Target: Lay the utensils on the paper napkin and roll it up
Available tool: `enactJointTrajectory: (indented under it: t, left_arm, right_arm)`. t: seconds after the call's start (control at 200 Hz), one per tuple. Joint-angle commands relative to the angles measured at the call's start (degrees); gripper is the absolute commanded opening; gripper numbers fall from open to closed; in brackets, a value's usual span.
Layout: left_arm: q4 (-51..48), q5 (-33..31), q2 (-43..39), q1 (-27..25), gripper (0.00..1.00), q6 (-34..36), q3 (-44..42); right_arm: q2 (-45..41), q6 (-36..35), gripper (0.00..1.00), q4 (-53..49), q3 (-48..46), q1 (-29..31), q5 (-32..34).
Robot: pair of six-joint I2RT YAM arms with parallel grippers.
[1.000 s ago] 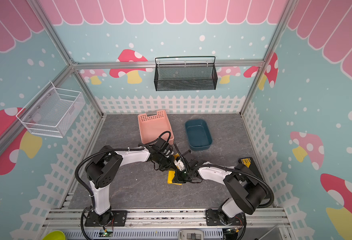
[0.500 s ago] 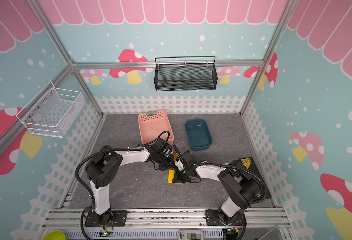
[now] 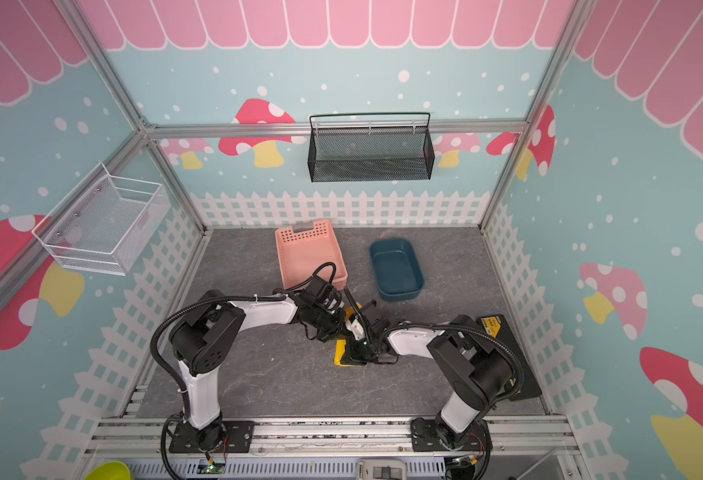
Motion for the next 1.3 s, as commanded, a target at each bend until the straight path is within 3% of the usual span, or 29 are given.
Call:
enactJointTrajectory:
  t: [0.0,0.275,0.44,0.73,1.076,1.296]
  left_arm:
    - [0.3,-2.6,1.4,0.4,0.04,-2.0,-1.5]
    - [0.4,-2.3,1.8,0.4,0.04,-2.0,-1.4]
    - [0.4,-1.9,2.0,0.4,0.03,-1.9,-1.4]
    - [-0.1,-1.4,1.9,0.5,0.04,-1.5,-1.2]
    - [-0.4,-1.0,2.6,0.5,0.04,-1.3,-0.3]
    - [-1.0,-1.0,2.1,0.5,0.04,-1.1,0.0]
  right_arm:
    - [0.8,0.0,0.0,-1.5,-2.2,0.7,-0.6]
    - [-0.3,-0.8,0.0,-1.9,-0.9,0.7,-0.2]
    - [-6.6,-1.3,0.0,-3.5,0.2,0.1,1.8]
    - [-15.5,0.2,0.0,-5.3,-5.9,-7.1,1.7]
    - [-13.2,-0.8,0.0,-3.2,-8.8,-8.4,-1.0]
    - [-10.1,-1.3,0.0,-3.0,-10.0,-8.4,0.9]
